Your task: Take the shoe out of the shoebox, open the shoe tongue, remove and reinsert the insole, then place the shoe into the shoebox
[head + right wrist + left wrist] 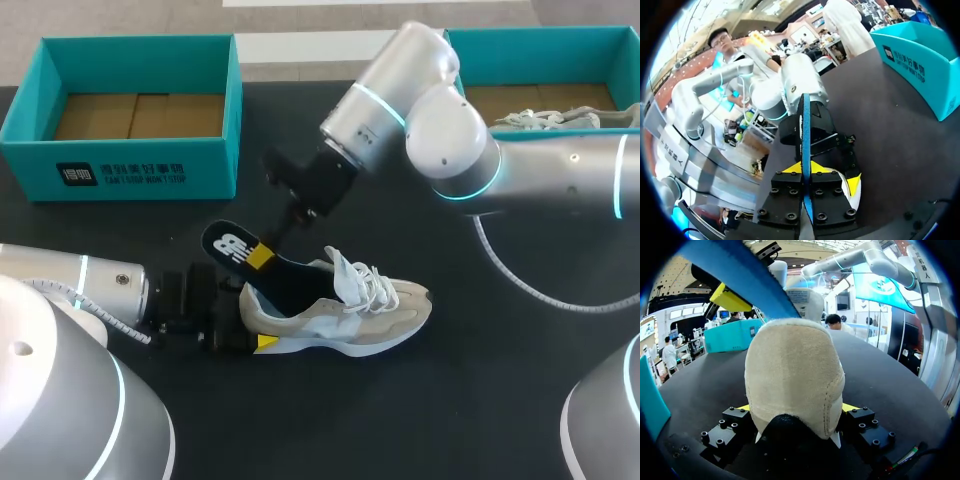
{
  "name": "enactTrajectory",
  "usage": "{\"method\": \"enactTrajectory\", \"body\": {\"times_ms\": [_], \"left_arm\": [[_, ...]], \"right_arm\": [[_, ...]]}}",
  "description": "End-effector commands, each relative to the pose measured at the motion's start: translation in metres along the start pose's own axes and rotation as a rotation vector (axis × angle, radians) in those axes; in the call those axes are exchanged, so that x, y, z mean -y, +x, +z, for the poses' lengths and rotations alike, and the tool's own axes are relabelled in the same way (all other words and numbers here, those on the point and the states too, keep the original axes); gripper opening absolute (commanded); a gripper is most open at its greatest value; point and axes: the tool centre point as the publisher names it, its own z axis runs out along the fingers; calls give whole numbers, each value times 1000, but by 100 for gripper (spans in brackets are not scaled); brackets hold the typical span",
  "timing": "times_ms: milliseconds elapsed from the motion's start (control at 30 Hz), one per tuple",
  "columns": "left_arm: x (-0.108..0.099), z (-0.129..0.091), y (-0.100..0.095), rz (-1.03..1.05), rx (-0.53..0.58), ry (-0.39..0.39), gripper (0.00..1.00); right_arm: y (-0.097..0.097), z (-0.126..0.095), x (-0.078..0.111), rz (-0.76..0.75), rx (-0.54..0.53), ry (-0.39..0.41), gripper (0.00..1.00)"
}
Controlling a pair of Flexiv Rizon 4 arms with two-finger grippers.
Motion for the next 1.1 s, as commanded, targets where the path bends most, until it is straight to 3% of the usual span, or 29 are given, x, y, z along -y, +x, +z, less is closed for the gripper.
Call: {"method": "enactTrajectory", "body": {"times_ms": [33,167,367,600,700,1100], "left_arm": [[-1,2,1,0,2,-2,0],[-1,2,1,0,2,-2,0],[-1,2,1,0,2,-2,0],[-1,2,1,0,2,-2,0],[-1,2,1,0,2,-2,0],[-1,2,1,0,2,-2,0]], "right_arm": [[17,-9,-7,11,50,-21,0],[24,-23,-22,17,114,-94,0],[34,-40,-50,-4,227,-299,0],[38,-64,-73,-51,320,-470,0],[41,-77,-81,-89,407,-603,0],[41,-77,-81,-89,407,-603,0]]}}
